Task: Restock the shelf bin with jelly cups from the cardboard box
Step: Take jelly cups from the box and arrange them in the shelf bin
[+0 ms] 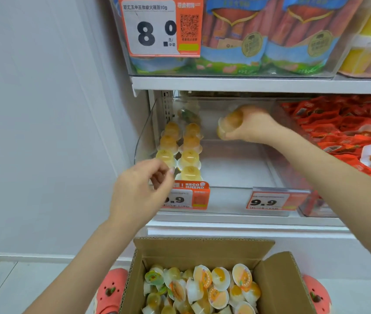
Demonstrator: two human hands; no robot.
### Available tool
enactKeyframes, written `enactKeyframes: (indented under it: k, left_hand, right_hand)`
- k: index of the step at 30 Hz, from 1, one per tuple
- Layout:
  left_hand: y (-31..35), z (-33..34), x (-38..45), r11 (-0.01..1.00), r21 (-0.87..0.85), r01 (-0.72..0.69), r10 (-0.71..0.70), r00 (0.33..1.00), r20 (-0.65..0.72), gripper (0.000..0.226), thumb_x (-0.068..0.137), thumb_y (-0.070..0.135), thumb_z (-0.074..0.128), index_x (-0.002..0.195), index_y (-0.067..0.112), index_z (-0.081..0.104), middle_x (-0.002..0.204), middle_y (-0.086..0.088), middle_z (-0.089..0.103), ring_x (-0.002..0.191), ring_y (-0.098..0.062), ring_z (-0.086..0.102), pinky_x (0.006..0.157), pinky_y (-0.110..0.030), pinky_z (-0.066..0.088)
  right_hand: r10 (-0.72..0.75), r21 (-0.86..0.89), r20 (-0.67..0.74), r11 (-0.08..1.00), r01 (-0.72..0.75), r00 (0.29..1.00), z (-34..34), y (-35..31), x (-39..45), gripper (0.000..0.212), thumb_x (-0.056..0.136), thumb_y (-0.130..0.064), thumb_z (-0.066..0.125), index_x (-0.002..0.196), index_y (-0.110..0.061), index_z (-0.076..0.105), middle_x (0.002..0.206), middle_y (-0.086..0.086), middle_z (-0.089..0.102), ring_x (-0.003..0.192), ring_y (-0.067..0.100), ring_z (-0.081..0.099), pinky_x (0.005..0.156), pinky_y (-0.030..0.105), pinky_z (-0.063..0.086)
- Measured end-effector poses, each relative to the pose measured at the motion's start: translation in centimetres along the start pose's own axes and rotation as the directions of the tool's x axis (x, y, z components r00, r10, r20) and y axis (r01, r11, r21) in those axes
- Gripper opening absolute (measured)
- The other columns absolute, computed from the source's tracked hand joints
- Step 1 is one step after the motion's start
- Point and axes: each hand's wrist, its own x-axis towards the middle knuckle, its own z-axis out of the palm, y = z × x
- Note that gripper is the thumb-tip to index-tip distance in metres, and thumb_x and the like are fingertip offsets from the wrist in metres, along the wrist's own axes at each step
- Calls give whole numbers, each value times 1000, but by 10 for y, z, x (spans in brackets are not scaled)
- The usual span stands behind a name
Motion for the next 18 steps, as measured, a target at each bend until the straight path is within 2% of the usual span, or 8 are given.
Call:
enactKeyframes:
  k: [2, 7, 9, 12, 15, 18]
  left_hand:
    - [-15, 2, 5, 970, 190, -154, 161, 987, -23, 25, 86, 30, 51, 70, 15, 62, 63, 9, 57, 62, -7, 48, 51, -18, 40]
    - [-37, 9, 12, 902, 259, -346, 349, 936, 34, 26, 87, 21, 52, 66, 8, 62, 62, 0, 55, 58, -17, 48, 55, -25, 37]
    - [-39, 9, 14, 902, 244, -356, 356, 933, 43, 26, 87, 19, 52, 65, 8, 61, 59, 1, 54, 55, -16, 45, 55, -21, 32]
    - [-40, 10, 14, 912, 225, -342, 345, 938, 29, 27, 88, 19, 51, 64, 9, 59, 56, 2, 52, 52, -15, 44, 55, -20, 30]
    - [-40, 12, 12, 915, 237, -326, 332, 943, 15, 28, 88, 18, 51, 62, 8, 58, 55, 1, 52, 51, -18, 45, 54, -24, 32]
    - [-39, 13, 9, 928, 224, -297, 305, 952, 0, 29, 88, 18, 50, 62, 7, 58, 55, 0, 53, 51, -19, 45, 52, -27, 36]
  right_hand:
    - [27, -84, 82, 996, -20, 996, 27, 17, 36, 43, 54, -50, 73, 82, -18, 64, 80, -3, 64, 71, 14, 59, 52, 19, 37]
    - [6, -82, 86, 997, 1, 996, 77, 32, 73, 33, 63, -39, 73, 83, -16, 60, 82, 1, 60, 69, 14, 55, 47, 21, 35]
    - [8, -36, 65, 999, -6, 998, 86, 35, 78, 39, 66, -35, 75, 94, -15, 58, 88, 0, 59, 78, 17, 58, 49, 21, 36]
    - [13, 94, 16, 995, -14, 1000, 94, 40, 81, 65, 67, -33, 80, 118, -12, 45, 106, 2, 56, 94, 21, 55, 66, 25, 40]
    - [26, 91, -15, 996, -25, 1000, 97, 42, 82, 73, 65, -34, 83, 124, -13, 44, 121, 11, 50, 107, 25, 51, 74, 24, 36]
    - [48, 180, -38, 983, -41, 998, 97, 46, 80, 77, 64, -31, 86, 127, -14, 45, 123, 13, 49, 111, 27, 51, 79, 23, 38]
